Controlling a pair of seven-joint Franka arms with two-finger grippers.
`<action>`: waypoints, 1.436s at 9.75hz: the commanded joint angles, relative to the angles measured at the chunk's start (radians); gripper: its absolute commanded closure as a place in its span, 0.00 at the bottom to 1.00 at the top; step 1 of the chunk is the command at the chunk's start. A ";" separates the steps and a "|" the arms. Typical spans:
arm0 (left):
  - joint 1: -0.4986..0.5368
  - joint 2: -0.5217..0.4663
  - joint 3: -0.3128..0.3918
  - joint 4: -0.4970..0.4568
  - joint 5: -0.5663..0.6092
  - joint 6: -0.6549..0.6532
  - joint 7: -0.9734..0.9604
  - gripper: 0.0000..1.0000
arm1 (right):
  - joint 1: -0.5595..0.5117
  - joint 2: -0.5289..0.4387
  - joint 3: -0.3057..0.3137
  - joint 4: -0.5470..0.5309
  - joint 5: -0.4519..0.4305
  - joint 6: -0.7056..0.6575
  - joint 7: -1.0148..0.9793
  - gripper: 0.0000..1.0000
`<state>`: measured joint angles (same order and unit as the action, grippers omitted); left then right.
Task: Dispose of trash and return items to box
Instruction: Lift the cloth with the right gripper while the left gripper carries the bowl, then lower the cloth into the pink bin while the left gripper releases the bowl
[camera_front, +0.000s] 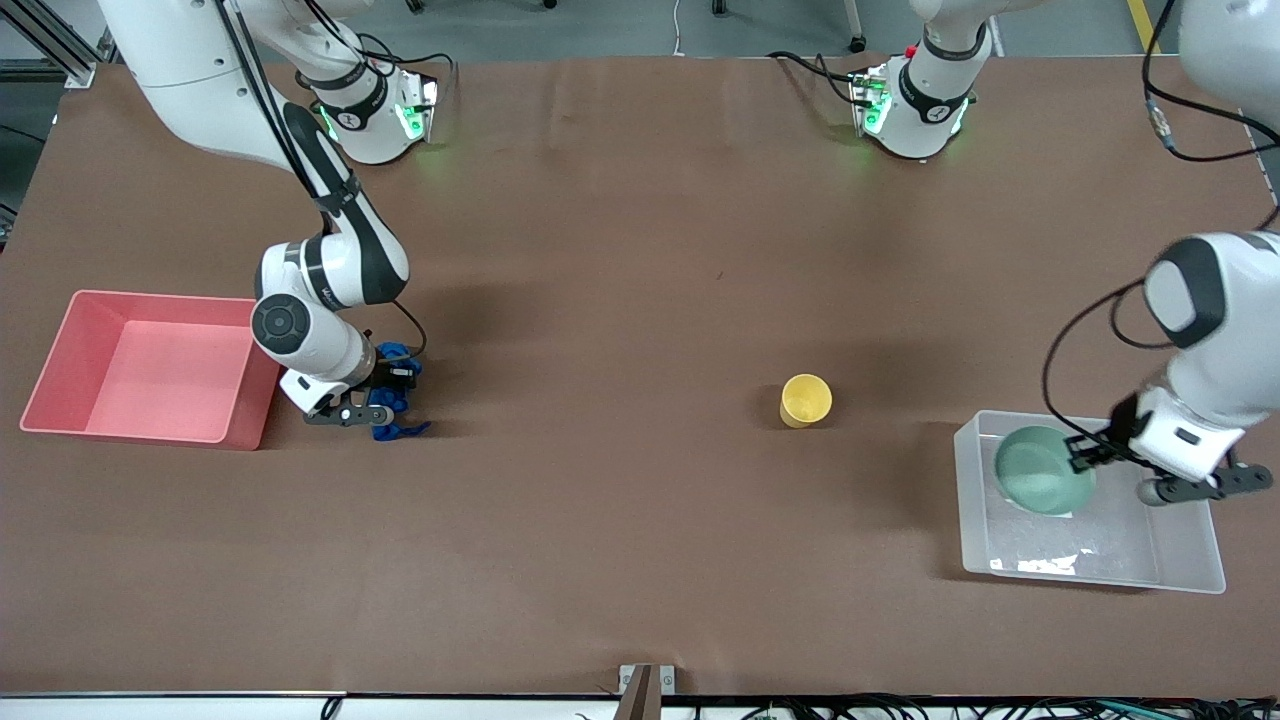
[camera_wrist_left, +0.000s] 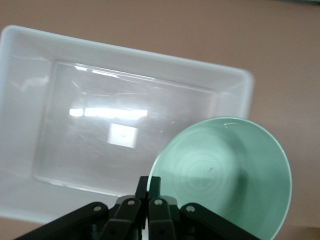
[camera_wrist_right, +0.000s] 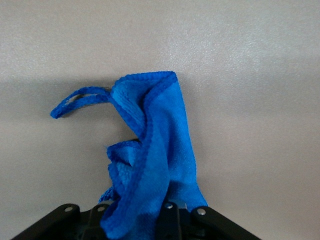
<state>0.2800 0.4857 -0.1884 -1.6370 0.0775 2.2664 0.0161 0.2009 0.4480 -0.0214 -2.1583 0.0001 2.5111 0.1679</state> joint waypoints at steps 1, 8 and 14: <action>0.036 0.148 -0.008 0.110 0.024 -0.018 0.144 1.00 | -0.009 -0.038 0.001 -0.028 0.014 -0.001 0.002 0.98; 0.054 0.277 -0.008 0.112 0.018 0.008 0.156 0.83 | -0.158 -0.236 -0.006 0.107 -0.005 -0.288 -0.061 0.99; 0.007 0.125 -0.022 0.148 0.013 -0.143 0.072 0.00 | -0.411 -0.244 -0.005 0.120 -0.075 -0.272 -0.278 0.99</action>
<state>0.3190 0.6652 -0.2123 -1.4602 0.0783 2.1825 0.1465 -0.1573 0.2090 -0.0441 -2.0297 -0.0464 2.2154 -0.0710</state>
